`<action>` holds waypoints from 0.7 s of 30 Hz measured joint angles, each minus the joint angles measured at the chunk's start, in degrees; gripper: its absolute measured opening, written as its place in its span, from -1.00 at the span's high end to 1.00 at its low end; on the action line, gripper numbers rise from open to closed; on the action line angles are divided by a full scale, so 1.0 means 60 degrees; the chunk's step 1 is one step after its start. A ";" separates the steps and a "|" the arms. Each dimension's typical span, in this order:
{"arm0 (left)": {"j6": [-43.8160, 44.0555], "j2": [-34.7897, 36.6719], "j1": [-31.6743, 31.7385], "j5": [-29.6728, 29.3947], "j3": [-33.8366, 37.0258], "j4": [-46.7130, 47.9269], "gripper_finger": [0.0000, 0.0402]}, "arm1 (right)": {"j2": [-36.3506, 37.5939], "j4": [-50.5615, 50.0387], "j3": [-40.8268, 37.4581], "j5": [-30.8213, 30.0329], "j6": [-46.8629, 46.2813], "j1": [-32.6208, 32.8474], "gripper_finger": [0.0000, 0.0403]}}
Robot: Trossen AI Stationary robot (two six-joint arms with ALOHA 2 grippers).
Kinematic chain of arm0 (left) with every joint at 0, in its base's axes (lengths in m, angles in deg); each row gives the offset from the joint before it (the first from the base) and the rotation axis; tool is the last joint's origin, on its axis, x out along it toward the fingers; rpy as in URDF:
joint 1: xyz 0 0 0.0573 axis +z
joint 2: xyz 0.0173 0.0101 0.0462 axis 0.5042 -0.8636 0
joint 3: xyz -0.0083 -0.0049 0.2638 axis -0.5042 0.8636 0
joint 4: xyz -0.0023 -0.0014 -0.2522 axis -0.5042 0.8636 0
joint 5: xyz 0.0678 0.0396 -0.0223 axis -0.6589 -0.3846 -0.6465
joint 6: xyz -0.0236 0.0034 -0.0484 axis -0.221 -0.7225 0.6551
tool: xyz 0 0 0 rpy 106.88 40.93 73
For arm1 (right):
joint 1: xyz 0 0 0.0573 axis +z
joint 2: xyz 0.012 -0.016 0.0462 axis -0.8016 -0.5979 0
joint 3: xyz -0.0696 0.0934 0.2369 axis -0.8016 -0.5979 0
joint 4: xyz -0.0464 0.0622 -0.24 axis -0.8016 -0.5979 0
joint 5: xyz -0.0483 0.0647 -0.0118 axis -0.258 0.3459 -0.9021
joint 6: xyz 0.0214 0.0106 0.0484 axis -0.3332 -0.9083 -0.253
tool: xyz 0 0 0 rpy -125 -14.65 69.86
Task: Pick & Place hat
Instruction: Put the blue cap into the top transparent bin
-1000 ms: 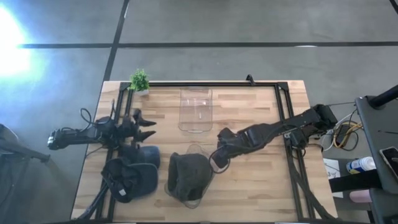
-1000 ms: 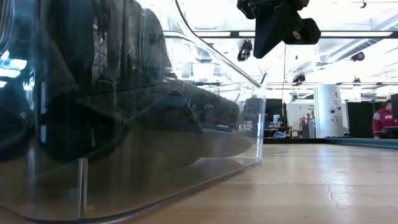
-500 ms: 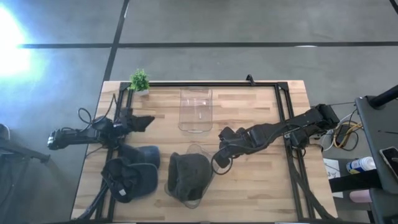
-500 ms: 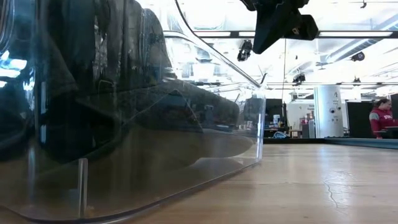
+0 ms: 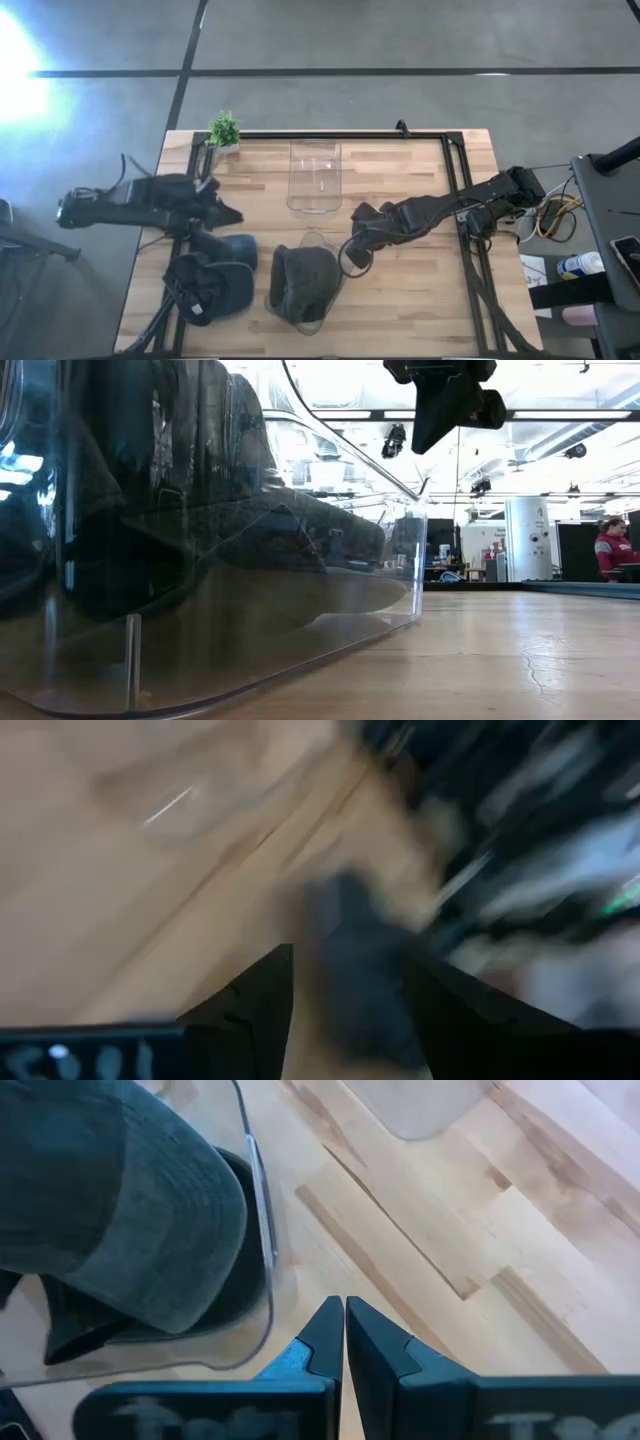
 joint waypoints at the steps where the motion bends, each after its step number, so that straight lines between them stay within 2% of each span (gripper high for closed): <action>1: -0.0543 -0.0485 -0.0042 0.0065 -0.0501 0.0788 0.10 | 0.0000 -0.0034 -0.0014 0.0012 0.0002 0.0000 0.94; 3: -0.1665 -0.1369 -0.0128 0.0208 -0.1366 0.2026 0.10 | 0.0000 -0.0064 -0.0037 0.0016 -0.0001 0.0000 0.94; 7: -0.3367 -0.2709 -0.0348 0.1407 -0.2568 0.3509 0.10 | 0.0000 -0.0213 -0.0055 0.0031 -0.0028 0.0000 0.94; 10: -0.3619 -0.3282 -0.0464 0.2388 -0.2799 0.3788 0.10 | 0.0000 -0.0236 -0.0100 0.0052 -0.0080 0.0004 0.94; 13: -0.2962 -0.3639 -0.0493 0.3053 -0.2635 0.3808 0.10 | 0.0000 -0.0243 -0.0105 0.0052 -0.0104 0.0004 0.94; 17: -0.2741 -0.4006 -0.0662 0.2873 -0.2306 0.3879 0.10 | 0.0000 -0.0246 -0.0139 0.0049 -0.0092 0.0004 0.94; 21: -0.3523 -0.4315 -0.1460 0.2303 -0.2240 0.3834 0.10 | 0.0000 -0.0256 -0.0145 0.0049 -0.0071 0.0004 0.94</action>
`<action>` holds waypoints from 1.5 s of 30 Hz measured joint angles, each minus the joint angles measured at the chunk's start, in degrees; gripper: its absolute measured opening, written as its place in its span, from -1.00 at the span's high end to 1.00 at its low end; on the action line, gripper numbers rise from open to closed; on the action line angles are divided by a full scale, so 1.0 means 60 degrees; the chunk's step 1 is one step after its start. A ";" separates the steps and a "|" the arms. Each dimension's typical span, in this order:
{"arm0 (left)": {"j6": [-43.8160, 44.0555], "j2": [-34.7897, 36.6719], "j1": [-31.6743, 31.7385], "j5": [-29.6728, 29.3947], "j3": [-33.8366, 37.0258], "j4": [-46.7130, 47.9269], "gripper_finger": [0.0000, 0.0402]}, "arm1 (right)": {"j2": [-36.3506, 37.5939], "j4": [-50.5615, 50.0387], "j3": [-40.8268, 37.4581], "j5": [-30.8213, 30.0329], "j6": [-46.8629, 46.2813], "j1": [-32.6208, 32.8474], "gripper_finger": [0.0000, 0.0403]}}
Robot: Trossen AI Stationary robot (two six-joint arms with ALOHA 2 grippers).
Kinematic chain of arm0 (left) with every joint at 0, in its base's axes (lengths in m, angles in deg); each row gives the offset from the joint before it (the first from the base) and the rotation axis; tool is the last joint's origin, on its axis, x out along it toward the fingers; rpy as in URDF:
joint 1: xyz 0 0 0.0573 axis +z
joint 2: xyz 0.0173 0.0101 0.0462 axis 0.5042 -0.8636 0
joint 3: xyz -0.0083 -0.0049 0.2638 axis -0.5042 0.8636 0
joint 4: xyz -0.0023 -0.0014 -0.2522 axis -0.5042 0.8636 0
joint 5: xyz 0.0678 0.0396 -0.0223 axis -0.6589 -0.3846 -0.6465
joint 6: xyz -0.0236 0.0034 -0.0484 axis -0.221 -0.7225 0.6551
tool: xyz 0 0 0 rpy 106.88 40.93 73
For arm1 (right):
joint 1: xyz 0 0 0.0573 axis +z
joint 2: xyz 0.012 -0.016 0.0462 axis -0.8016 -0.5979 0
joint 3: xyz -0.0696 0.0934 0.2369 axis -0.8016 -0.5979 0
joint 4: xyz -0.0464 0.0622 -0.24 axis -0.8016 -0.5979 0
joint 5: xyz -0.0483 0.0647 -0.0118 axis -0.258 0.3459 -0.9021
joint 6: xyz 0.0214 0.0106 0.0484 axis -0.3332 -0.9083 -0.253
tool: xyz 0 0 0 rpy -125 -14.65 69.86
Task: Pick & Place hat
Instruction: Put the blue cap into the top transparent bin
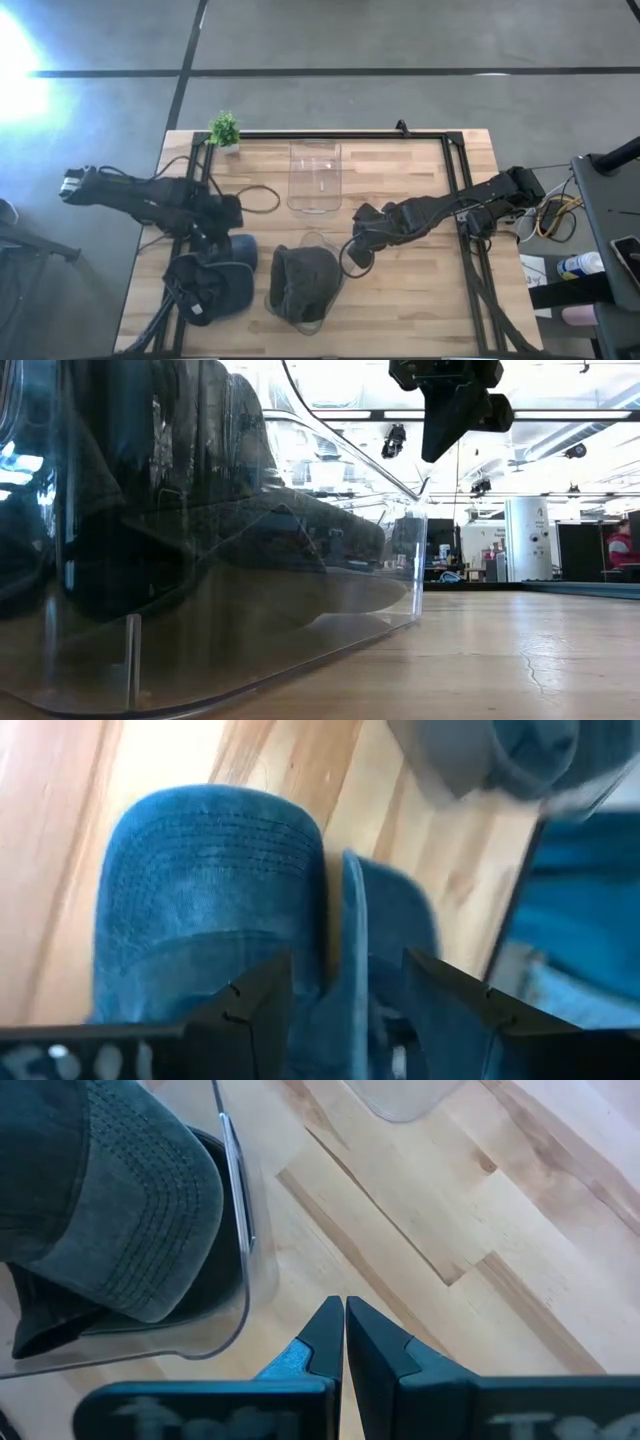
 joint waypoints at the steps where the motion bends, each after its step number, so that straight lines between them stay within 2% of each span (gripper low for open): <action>1: -0.0189 -0.0049 -0.0274 -0.0112 -0.0028 0.0012 0.10 | 0.0000 -0.0013 0.0000 0.0000 -0.0003 0.0000 0.94; 6: -0.0799 -0.0331 -0.1736 -0.0220 -0.0166 -0.0113 0.10 | 0.0000 -0.0065 0.0000 0.0000 -0.0037 0.0000 0.94; 10: -0.0879 -0.0546 -0.2562 -0.0895 -0.0179 -0.0292 0.10 | 0.0000 -0.0153 0.0000 0.0000 -0.0037 0.0000 0.94; 14: -0.0499 -0.0828 -0.2716 -0.1403 -0.0155 -0.0291 0.10 | 0.0000 -0.0161 0.0000 0.0000 -0.0037 0.0000 0.94; 27: -0.0411 -0.1932 -0.2719 -0.1029 0.0523 -0.0294 0.11 | 0.0000 -0.0163 -0.0018 -0.0004 -0.0183 0.0000 0.94; 31: -0.0559 -0.2159 -0.2723 -0.1052 0.0625 -0.0324 0.29 | -0.0007 -0.0180 -0.0018 -0.0004 -0.0186 0.0000 0.94; 37: -0.0720 -0.2081 -0.2723 -0.1082 0.0579 -0.0390 0.91 | -0.0007 -0.0195 -0.0018 -0.0004 -0.0215 0.0000 0.94; 42: -0.0248 -0.1570 -0.2723 -0.1246 -0.0150 0.0206 0.96 | -0.0002 -0.0226 -0.0018 -0.0004 -0.0179 0.0000 0.94; 45: 0.0222 -0.1046 -0.2723 -0.1734 -0.0958 0.0567 0.97 | 0.0069 -0.0255 -0.0023 -0.0005 -0.0108 0.0000 0.94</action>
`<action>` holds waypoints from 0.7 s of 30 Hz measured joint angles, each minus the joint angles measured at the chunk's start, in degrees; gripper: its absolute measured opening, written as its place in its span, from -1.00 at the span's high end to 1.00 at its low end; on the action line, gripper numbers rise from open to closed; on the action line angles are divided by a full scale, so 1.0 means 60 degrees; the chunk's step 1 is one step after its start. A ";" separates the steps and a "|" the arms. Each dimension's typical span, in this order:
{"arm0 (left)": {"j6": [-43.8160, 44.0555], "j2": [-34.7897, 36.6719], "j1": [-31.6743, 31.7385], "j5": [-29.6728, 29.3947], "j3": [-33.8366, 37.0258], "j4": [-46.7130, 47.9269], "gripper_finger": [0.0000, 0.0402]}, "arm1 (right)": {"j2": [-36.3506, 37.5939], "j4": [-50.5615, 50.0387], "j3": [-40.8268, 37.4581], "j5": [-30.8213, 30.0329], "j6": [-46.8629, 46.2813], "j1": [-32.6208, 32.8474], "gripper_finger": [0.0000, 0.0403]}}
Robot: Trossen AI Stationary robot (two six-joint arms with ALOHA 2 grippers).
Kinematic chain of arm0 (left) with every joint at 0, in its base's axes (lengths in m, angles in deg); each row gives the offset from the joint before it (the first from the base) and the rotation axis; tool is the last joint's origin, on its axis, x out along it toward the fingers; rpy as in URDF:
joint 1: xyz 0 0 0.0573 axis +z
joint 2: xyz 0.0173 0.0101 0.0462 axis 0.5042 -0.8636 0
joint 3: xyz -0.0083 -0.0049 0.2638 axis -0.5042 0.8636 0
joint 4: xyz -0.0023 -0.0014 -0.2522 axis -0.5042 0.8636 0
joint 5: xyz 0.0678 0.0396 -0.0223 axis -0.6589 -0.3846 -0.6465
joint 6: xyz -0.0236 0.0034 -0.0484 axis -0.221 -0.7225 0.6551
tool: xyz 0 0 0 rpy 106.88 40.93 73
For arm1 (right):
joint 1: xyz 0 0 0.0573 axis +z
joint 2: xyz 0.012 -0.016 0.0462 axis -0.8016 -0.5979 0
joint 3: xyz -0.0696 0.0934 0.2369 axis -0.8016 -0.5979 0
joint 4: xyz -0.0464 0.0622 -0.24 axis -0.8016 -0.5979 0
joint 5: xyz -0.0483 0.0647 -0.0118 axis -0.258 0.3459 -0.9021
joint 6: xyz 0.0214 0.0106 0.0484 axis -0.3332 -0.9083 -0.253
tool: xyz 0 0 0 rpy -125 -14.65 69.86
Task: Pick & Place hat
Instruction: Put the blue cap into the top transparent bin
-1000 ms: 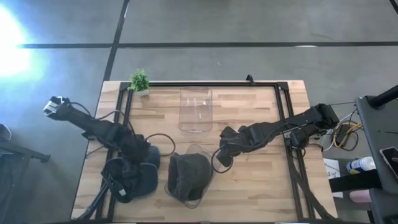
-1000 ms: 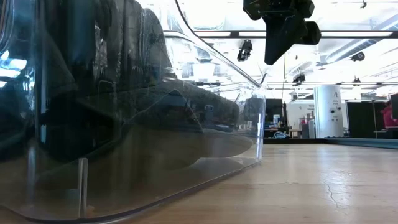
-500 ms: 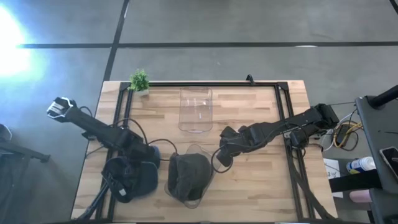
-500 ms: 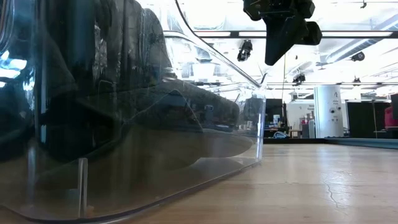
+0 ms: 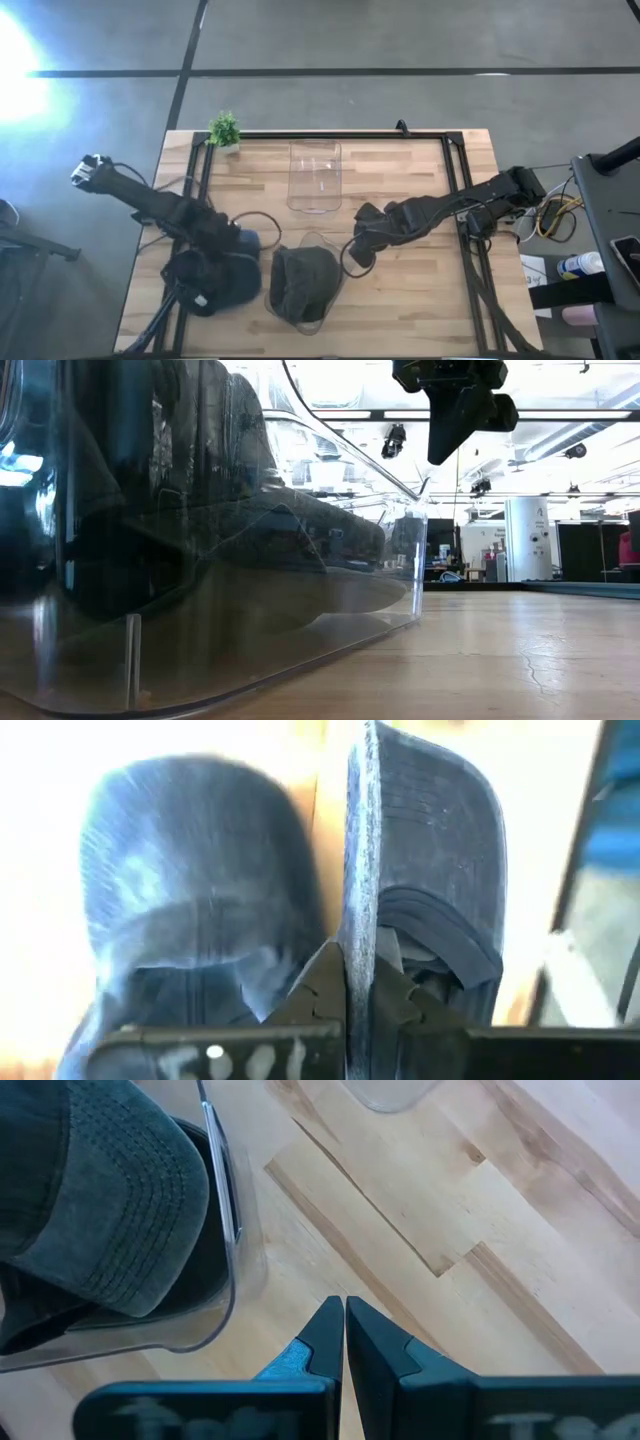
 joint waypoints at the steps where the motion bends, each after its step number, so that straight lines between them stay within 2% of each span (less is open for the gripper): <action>1: 0.0176 0.0167 0.0000 -0.0228 -0.0288 0.0096 0.97 | 0.0038 -0.0018 -0.0002 -0.0003 0.0019 0.0000 0.94; 4: 0.0714 0.0647 0.0018 -0.1037 -0.1138 0.0116 0.97 | 0.0178 -0.0063 -0.0002 -0.0114 0.0039 -0.0004 0.94; 6: 0.1097 0.0915 0.0021 -0.1943 -0.1603 0.0117 0.97 | 0.0241 -0.0166 -0.0002 -0.0299 0.0038 -0.0015 0.94; 10: 0.2011 0.1269 0.0156 -0.4505 -0.2181 -0.0363 0.97 | 0.0320 -0.0436 -0.0002 -0.0646 -0.0108 -0.0064 0.94; 14: 0.2661 0.1402 0.0288 -0.6456 -0.2556 -0.1024 0.97 | 0.0324 -0.0443 -0.0002 -0.0693 -0.0195 -0.0158 0.94; 19: 0.2974 0.1381 0.0296 -1.0374 -0.2535 -0.3250 0.97 | 0.0324 -0.0456 -0.0002 -0.1326 -0.1018 -0.0202 0.94; 21: 0.2889 0.1215 0.0393 -1.1231 -0.2345 -0.4159 0.95 | 0.0338 -0.0554 -0.0002 -0.1699 -0.1596 -0.0204 0.94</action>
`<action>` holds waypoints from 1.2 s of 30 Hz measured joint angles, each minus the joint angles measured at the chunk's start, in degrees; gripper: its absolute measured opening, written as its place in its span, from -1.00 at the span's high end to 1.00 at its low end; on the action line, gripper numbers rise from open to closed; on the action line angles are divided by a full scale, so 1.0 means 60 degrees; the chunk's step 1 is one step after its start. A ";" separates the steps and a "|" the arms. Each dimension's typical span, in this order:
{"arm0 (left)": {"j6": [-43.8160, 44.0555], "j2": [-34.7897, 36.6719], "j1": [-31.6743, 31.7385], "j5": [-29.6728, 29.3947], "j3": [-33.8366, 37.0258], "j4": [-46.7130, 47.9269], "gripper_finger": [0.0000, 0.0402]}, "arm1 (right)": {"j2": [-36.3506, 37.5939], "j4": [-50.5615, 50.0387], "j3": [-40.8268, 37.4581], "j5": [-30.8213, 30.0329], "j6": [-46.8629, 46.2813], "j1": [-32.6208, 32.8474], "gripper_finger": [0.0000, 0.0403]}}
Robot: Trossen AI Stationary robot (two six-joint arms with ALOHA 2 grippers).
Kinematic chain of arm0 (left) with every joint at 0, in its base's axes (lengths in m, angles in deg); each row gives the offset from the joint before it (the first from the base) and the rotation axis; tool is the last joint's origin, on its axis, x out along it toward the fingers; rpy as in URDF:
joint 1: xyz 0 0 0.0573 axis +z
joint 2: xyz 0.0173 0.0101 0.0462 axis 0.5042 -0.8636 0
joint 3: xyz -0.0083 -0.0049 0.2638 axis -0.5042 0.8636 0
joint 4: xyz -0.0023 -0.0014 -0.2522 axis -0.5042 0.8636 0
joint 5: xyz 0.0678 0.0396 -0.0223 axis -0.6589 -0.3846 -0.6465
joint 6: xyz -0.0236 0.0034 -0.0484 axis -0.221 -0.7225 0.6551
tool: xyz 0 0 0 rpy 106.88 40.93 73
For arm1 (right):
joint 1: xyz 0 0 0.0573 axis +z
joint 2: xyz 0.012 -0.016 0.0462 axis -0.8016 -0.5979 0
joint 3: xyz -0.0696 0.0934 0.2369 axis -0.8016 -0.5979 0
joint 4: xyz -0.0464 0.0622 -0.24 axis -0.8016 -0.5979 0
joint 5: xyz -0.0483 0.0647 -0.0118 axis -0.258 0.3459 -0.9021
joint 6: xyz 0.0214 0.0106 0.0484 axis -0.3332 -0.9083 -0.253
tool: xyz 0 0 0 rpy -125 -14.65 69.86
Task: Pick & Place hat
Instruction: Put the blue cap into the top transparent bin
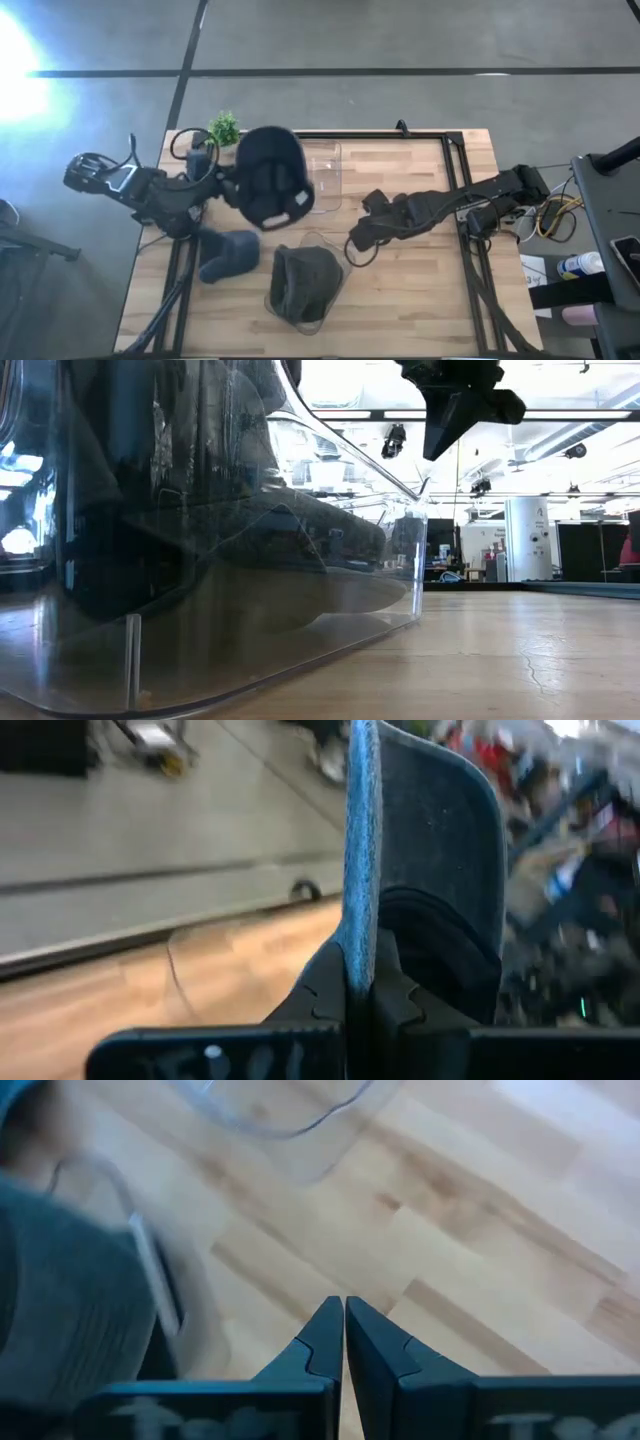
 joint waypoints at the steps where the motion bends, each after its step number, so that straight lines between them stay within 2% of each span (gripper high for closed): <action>1: -0.0174 -0.0120 0.0112 -0.0113 0.0123 -0.0414 0.93 | 0.0023 -0.0099 0.0000 -0.0173 -0.0322 -0.0004 0.94; 4: -0.0546 -0.0516 0.0722 0.0047 0.0498 -0.1130 0.87 | 0.0114 -0.0459 0.0000 -0.0813 -0.1327 0.0003 0.94; 7: -0.0007 -0.1049 0.1582 0.0467 0.0901 -0.1849 0.90 | 0.0253 -0.0909 0.0000 -0.1469 -0.2367 0.0015 0.94; 10: 0.0376 -0.1497 0.2553 0.0572 0.1139 -0.3033 0.97 | 0.0375 -0.1391 0.0000 -0.1749 -0.3230 0.0015 0.94; 13: 0.0151 -0.2080 0.3649 0.1248 0.1178 -0.3979 0.95 | 0.0466 -0.1665 0.0000 -0.1984 -0.3640 0.0016 0.94; 17: 0.0552 -0.2795 0.4550 0.1482 0.1178 -0.4557 0.95 | 0.0539 -0.1968 0.0000 -0.2324 -0.4363 0.0015 0.94; 22: 0.1811 -0.3862 0.4798 0.1480 0.1181 -0.4789 0.97 | 0.0558 -0.2793 0.0000 -0.2642 -0.6214 0.0015 0.94; 29: 0.2405 -0.5384 0.4751 0.1412 0.1000 -0.4426 0.96 | 0.0558 -0.2959 0.0000 -0.2606 -0.6402 0.0015 0.94; 36: 0.2581 -0.6407 0.4755 0.0550 0.0201 -0.2076 0.96 | 0.0558 -0.2962 0.0000 -0.2587 -0.6884 -0.0011 0.94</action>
